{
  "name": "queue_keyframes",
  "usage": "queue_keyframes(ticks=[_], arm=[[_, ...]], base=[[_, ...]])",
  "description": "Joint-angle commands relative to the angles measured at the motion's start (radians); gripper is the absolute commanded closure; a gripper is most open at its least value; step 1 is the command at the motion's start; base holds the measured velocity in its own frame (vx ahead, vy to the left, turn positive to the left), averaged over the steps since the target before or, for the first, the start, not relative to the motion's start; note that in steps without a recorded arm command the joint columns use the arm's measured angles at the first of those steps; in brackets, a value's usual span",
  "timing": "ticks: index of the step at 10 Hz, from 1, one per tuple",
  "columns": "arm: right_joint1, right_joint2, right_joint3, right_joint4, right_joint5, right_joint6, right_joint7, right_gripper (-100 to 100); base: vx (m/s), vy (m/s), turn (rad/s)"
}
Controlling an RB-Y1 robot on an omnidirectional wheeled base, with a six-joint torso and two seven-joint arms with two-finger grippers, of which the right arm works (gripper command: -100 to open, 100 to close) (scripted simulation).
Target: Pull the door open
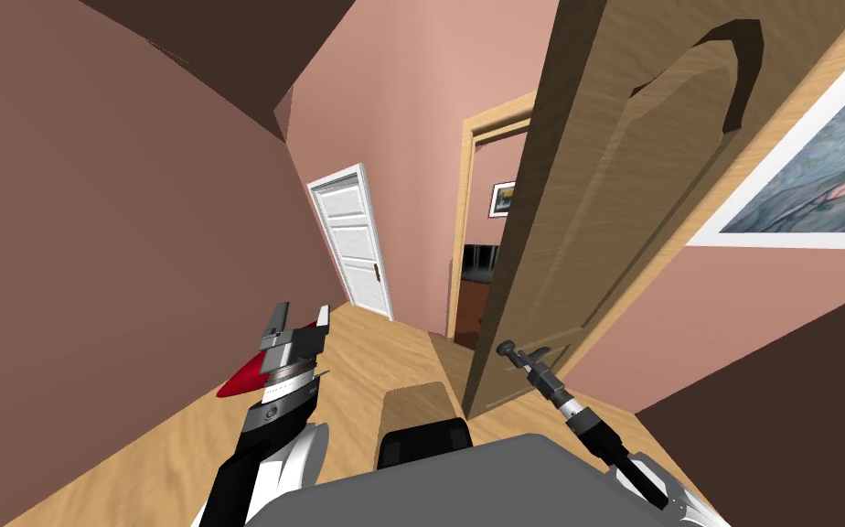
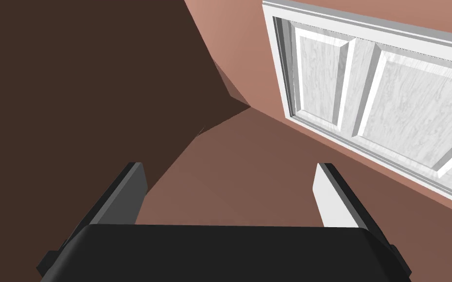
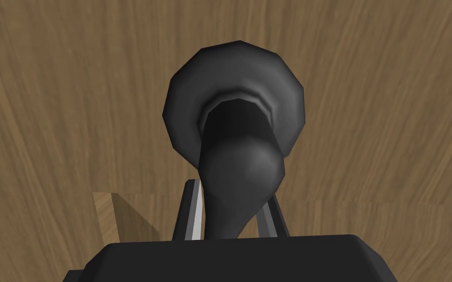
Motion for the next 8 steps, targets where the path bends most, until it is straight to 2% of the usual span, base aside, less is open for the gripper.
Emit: queue_keyframes(ticks=[1, 8], arm=[[0.000, -0.003, -0.002, 0.008, 0.003, -0.012, -0.002, 100], [0.003, -0.019, -0.015, 0.049, 0.017, -0.070, -0.009, 100]], base=[[-0.131, -0.053, 0.151], [-0.217, -0.090, 0.179]])
